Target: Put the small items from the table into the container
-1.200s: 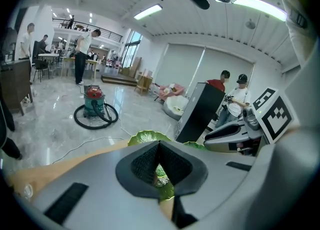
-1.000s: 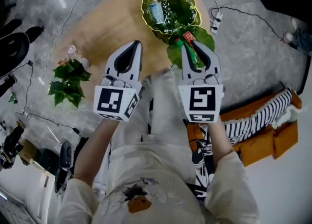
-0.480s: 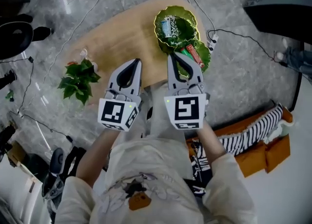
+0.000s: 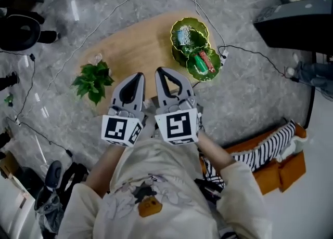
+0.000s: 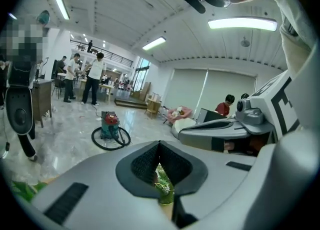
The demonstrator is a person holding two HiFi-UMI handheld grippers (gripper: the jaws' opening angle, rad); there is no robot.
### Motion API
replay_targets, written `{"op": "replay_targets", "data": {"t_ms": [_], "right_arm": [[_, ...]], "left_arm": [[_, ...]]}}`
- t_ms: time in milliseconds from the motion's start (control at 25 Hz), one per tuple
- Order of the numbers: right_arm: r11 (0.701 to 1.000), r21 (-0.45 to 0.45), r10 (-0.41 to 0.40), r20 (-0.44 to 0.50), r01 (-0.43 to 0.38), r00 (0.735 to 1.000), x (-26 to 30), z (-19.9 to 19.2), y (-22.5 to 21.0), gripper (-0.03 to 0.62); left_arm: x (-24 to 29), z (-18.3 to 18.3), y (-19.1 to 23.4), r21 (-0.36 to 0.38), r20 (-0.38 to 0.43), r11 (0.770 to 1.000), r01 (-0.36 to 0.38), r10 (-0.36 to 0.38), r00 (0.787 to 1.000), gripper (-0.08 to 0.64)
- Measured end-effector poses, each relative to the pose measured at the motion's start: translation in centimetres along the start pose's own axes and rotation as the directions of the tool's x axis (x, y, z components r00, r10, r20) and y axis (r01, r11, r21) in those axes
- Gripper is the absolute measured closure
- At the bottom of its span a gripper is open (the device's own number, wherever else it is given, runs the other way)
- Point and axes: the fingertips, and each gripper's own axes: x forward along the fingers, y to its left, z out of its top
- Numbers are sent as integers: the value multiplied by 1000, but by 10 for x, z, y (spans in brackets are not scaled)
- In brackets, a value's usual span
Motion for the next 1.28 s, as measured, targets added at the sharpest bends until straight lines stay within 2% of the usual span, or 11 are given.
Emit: {"op": "replay_targets", "data": {"t_ms": [280, 560, 720, 1000, 1280], "right_arm": [[999, -23, 34, 67, -32, 997, -12, 40, 40, 584], [1000, -14, 7, 150, -5, 989, -37, 62, 77, 584], [999, -14, -28, 180, 31, 983, -57, 61, 99, 586], [1000, 8, -14, 179, 13, 984, -74, 51, 130, 586], [999, 9, -33, 180, 32, 983, -78, 59, 139, 586]], "left_arm": [[-42, 26, 9, -10, 44, 1000, -26, 26, 999, 560], [-93, 49, 4, 25, 123, 999, -32, 29, 992, 560], [-122, 51, 2, 26, 145, 999, -42, 38, 989, 560], [-169, 39, -5, -8, 167, 999, -45, 46, 985, 560], [-193, 50, -7, 23, 212, 1000, -21, 15, 977, 560]]}}
